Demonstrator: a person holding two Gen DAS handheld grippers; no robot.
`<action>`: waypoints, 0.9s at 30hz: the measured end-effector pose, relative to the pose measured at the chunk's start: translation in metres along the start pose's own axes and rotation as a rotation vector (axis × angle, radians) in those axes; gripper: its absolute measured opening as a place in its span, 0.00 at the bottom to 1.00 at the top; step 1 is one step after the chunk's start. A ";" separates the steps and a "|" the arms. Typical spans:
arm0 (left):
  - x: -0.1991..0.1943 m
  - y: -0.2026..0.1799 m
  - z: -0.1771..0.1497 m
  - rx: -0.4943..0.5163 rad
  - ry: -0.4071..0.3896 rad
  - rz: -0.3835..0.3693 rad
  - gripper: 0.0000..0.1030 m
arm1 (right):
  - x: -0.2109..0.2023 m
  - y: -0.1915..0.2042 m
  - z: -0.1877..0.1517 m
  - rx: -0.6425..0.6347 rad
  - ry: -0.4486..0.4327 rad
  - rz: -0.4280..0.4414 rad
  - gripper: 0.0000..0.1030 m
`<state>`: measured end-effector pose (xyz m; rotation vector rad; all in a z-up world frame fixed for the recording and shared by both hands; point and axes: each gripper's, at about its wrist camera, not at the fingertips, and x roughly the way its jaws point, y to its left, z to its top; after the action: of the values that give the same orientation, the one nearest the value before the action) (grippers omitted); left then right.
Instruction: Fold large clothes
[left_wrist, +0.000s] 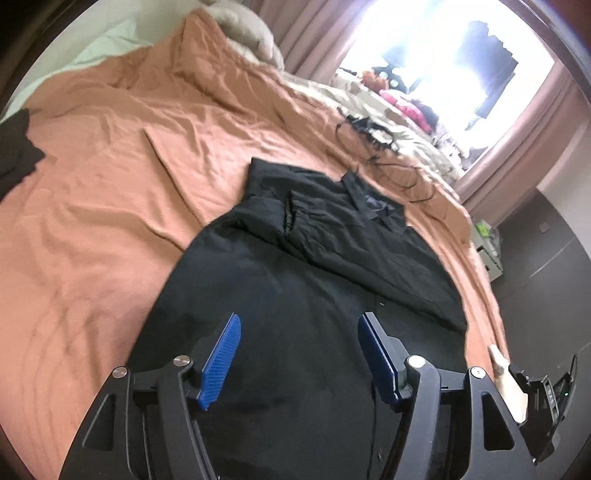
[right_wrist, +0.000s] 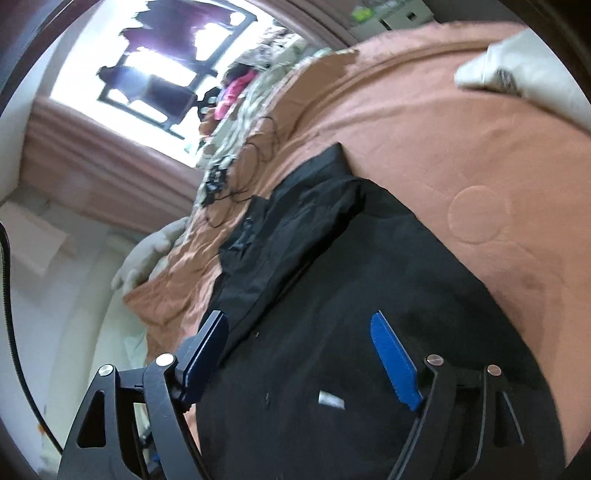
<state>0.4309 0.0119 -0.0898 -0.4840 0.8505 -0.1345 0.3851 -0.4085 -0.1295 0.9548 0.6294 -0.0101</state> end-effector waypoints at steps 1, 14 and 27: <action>-0.009 -0.002 -0.003 0.009 -0.012 0.000 0.66 | -0.014 0.003 -0.005 -0.029 -0.001 0.003 0.84; -0.142 -0.006 -0.075 0.271 -0.022 0.028 0.90 | -0.139 0.009 -0.049 -0.166 -0.052 0.034 0.84; -0.217 -0.001 -0.148 0.421 -0.044 0.076 0.90 | -0.214 -0.013 -0.090 -0.305 -0.040 -0.045 0.84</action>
<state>0.1776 0.0237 -0.0227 -0.0599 0.7702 -0.2257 0.1606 -0.4035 -0.0683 0.6438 0.5953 0.0262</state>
